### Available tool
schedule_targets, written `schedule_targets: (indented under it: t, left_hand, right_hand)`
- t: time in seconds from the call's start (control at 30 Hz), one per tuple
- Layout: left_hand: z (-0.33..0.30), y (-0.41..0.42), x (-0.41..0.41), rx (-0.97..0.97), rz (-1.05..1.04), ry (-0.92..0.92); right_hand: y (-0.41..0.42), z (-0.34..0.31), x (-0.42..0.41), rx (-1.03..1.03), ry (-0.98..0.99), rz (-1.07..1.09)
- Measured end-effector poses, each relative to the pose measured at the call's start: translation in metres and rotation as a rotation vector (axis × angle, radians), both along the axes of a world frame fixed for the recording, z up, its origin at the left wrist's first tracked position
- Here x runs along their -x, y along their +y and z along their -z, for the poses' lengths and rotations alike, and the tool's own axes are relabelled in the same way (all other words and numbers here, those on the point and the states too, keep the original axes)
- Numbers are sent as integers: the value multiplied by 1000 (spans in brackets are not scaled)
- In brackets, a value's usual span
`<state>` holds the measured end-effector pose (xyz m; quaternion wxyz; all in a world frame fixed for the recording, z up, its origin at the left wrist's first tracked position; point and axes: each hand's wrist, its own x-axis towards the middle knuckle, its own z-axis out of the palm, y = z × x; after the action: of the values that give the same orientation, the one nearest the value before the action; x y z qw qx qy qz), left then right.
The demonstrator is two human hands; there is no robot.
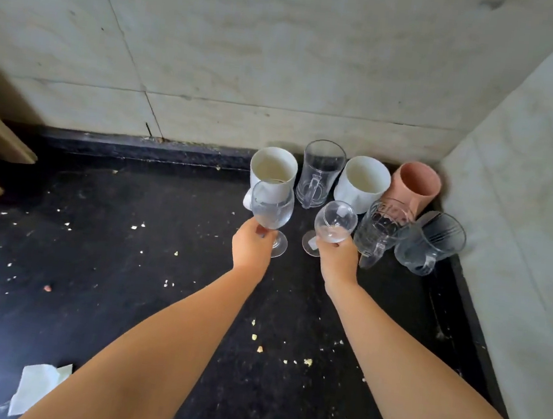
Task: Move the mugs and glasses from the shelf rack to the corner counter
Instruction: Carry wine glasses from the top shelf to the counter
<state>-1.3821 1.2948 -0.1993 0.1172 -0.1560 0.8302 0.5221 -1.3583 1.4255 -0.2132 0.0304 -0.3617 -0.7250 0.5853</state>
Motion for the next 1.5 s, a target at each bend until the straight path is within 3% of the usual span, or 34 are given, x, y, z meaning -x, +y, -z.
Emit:
schedule_targets:
  t: [0.43, 0.83, 1.03, 1.3, 1.5]
  left_hand:
    - [28, 17, 13, -18, -29, -34]
    - [-3, -10, -5, 103, 122, -53]
    - [-43, -58, -23, 301, 213, 19]
    - [-87, -161, -88, 787, 330, 121]
    - [-126, -275, -162, 904, 95, 86]
  right_hand:
    - [8, 21, 11, -26, -62, -33]
    - [9, -4, -11, -75, -263, -129]
    - [-17, -60, -22, -360, -410, -591]
    - [-118, -115, -40, -923, -145, -1119]
    - [-228, -155, -79, -1142, 98, -1336]
